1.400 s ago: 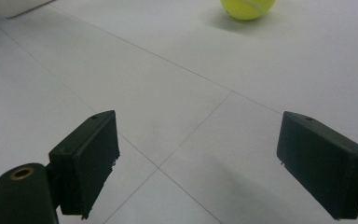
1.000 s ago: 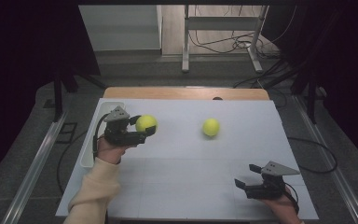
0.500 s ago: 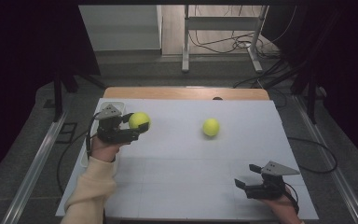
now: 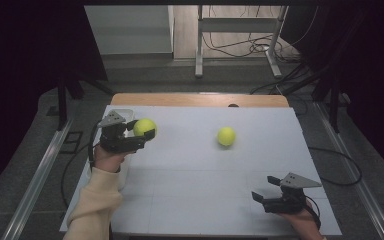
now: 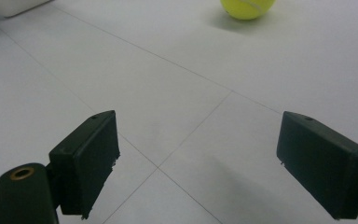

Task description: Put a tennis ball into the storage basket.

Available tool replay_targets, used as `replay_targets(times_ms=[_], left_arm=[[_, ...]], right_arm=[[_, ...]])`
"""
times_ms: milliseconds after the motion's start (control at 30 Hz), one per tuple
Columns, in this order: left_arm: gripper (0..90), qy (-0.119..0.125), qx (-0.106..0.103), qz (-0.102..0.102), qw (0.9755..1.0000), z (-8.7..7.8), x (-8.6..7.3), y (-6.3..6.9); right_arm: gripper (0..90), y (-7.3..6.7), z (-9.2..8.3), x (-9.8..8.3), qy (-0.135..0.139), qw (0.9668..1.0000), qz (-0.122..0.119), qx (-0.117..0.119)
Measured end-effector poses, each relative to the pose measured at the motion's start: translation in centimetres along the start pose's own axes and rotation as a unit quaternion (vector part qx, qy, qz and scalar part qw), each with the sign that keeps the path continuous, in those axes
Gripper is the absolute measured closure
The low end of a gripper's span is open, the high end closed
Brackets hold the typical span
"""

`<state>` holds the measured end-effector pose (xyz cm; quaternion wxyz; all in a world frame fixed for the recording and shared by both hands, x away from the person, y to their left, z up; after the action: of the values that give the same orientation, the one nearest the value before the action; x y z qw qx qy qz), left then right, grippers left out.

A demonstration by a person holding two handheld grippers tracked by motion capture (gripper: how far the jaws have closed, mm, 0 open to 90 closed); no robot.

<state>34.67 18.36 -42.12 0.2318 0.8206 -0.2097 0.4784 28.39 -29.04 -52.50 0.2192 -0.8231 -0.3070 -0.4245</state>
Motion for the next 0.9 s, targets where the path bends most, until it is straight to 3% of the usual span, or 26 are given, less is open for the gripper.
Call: replay_targets(times_ms=[900], left_arm=[[26.9, 0.017, 0.037, -0.022, 0.999, -1.9, -0.2, -2.6]], right_arm=[[13.2, 0.0, -0.1, 0.0, 0.002, 1.0, 0.001, 0.001]])
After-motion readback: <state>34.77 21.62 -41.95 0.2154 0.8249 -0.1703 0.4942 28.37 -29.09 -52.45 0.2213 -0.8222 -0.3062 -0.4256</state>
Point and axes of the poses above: each handheld gripper's, and its own axes: z roughly forward along the jaws, x roughly out of its top, y roughly to its right, the point moved 3 cm from there along z, roughly forward along the jaws, and after that the axes turned 1 degree about z, right-handed, at the moved point
